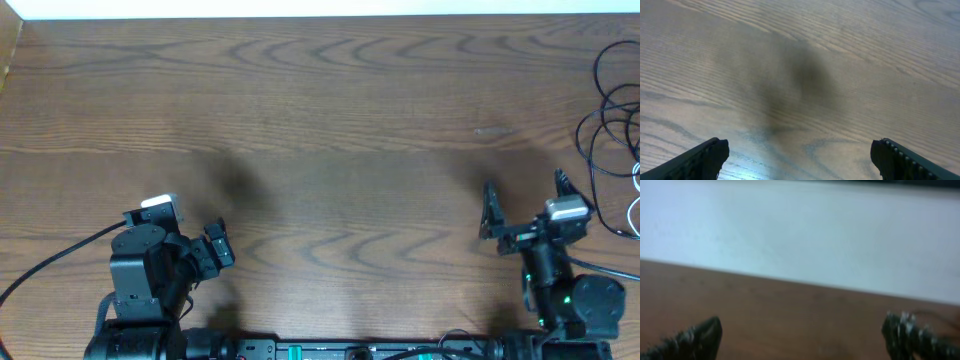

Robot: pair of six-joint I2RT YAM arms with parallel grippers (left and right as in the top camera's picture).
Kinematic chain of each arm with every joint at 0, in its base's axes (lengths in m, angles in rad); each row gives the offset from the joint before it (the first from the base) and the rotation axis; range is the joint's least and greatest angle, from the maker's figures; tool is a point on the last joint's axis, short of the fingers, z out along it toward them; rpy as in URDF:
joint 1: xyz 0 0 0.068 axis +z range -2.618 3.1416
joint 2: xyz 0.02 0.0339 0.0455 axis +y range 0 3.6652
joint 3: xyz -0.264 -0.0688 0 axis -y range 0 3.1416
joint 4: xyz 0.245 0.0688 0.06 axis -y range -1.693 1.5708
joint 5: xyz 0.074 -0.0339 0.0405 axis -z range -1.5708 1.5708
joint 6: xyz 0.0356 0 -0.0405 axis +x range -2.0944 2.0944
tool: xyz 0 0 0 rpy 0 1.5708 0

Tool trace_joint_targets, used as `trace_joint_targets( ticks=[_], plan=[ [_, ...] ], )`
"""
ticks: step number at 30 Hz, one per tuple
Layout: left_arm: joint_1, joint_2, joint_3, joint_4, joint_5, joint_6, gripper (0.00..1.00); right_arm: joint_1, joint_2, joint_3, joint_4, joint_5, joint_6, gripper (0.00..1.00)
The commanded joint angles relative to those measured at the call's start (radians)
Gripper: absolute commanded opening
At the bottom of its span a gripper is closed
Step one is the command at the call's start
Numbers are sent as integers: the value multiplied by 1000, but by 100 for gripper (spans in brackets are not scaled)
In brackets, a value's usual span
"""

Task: Untangle cables

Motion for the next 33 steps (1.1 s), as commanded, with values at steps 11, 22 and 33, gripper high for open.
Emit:
trace_joint_targets(
  ticks=[11,22,33],
  plan=[
    [2,0,-4,0,-6,2,96,13,-227,-323,331,46,-177,99],
    [2,0,-4,0,-6,2,96,13,-227,-323,18,50,-129,99],
    [2,0,-4,0,-6,2,96,13,-227,-323,18,50,-129,99]
  ],
)
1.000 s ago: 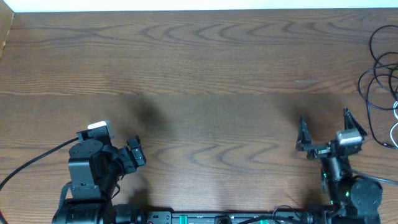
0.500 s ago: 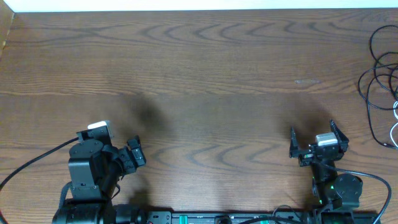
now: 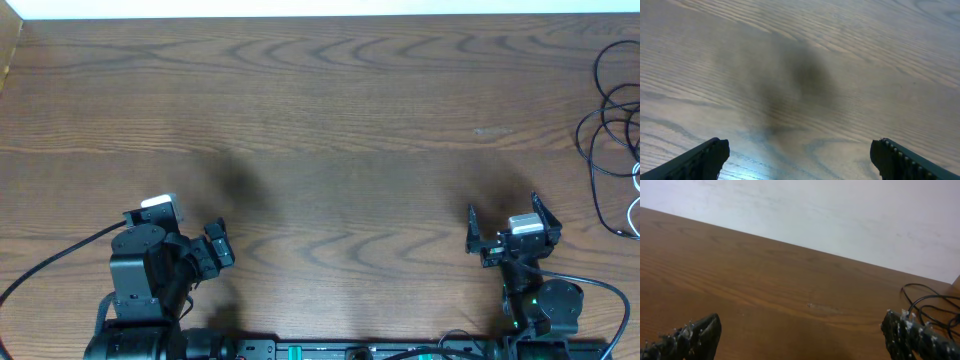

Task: Untangle cables

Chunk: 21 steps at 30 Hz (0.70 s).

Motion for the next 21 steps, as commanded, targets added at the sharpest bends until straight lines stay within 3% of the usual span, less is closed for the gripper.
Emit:
trace_joint_targets(
  ticks=[1,14,17,21],
  plan=[
    [2,-2,-4,0,-6,2,96,5,-7,-1,-6,8,8,99],
    [2,-86,-26,-4,2,5,96,5,-7,-1,-6,8,8,99],
    [2,-197,-144,117,2,6,96,5,-7,-1,-6,8,8,99],
    [2,-395,-430,430,12,5,96,5,-7,-1,-6,8,8,99]
  ],
)
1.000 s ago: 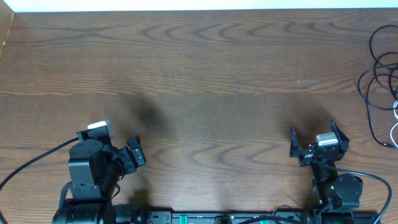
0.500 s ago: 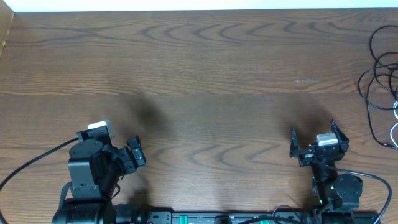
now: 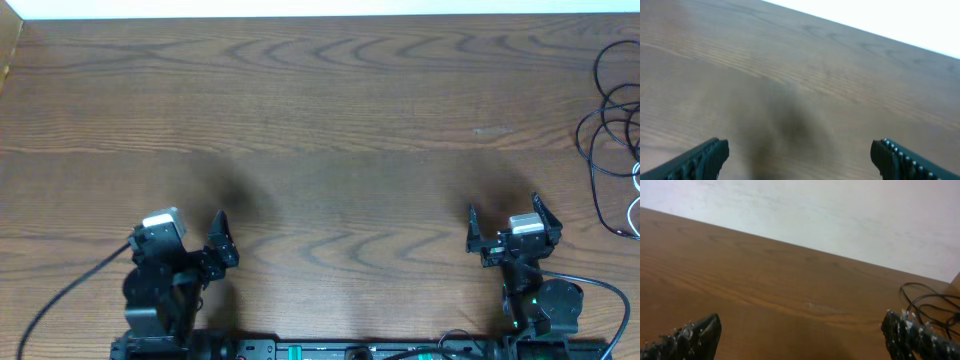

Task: Untangle cables

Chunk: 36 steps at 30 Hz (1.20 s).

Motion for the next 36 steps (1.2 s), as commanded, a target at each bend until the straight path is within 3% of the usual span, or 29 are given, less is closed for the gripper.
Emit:
trace_joint_targets(
  ticks=[1,4,9,12,14,19,36],
  plan=[
    [2,-122,-168,164,16,4,96,5,-7,-1,-5,2,8,99],
    [2,-246,-322,388,23,16,96,5,-7,-1,-5,2,8,99],
    [2,-245,-432,637,21,72,96,5,-7,-1,-5,2,8,99],
    [2,-245,-498,801,25,197,96,5,-7,-1,-5,2,8,99],
    [2,-245,-497,782,25,249,96,5,-7,-1,-5,2,8,99],
    [0,-245,-497,555,93,232,96,5,-7,-1,-5,2,8,99],
    [-1,-242,-497,559,99,233,96,5,-7,-1,-5,2,8,99]
  ],
)
